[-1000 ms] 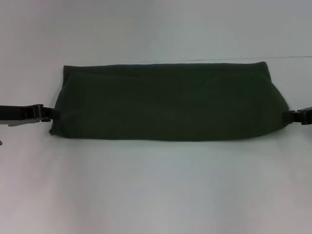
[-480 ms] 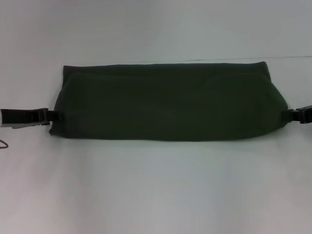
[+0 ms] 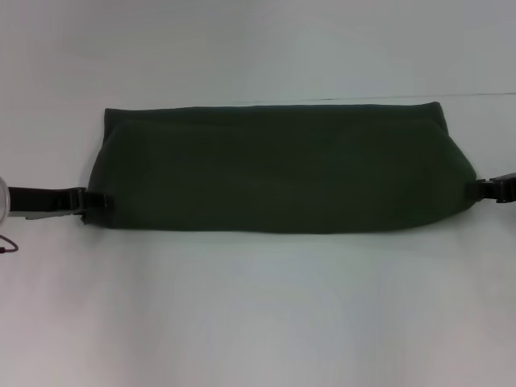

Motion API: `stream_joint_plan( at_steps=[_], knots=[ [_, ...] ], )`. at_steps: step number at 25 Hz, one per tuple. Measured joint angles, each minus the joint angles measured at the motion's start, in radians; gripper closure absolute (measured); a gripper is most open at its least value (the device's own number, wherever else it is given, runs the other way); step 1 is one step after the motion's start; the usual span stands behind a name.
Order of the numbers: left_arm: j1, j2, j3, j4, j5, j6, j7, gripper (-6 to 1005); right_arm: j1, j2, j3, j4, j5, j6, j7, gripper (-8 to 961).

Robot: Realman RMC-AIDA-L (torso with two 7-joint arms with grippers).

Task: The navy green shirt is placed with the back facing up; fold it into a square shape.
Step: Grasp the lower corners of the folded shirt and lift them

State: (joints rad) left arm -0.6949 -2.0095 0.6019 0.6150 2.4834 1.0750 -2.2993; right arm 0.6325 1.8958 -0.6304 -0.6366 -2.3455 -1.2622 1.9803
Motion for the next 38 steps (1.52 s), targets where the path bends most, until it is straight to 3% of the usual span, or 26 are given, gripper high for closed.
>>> stream_joint_plan(
  at_steps=[11,16,20,30,38],
  knots=[
    [-0.007,0.000,0.010,-0.005,0.003,0.017,0.009,450,-0.001,0.000,0.000,0.000,0.000,0.000,0.000,947],
    [-0.043,0.008,0.052,-0.091,0.030,-0.063,0.015,515,0.005,0.001,-0.006,0.000,-0.014,0.000,0.010,947],
    [-0.045,0.008,0.043,-0.090,0.023,-0.051,0.029,567,0.001,0.001,-0.005,-0.008,-0.020,-0.007,0.013,947],
    [-0.046,0.014,0.031,-0.079,0.027,-0.016,0.023,953,0.008,0.003,-0.006,0.000,-0.018,0.001,0.004,946],
    [-0.040,0.015,0.032,-0.062,0.027,0.014,0.013,952,0.005,0.005,-0.007,0.000,-0.017,0.002,0.002,946]
  ],
)
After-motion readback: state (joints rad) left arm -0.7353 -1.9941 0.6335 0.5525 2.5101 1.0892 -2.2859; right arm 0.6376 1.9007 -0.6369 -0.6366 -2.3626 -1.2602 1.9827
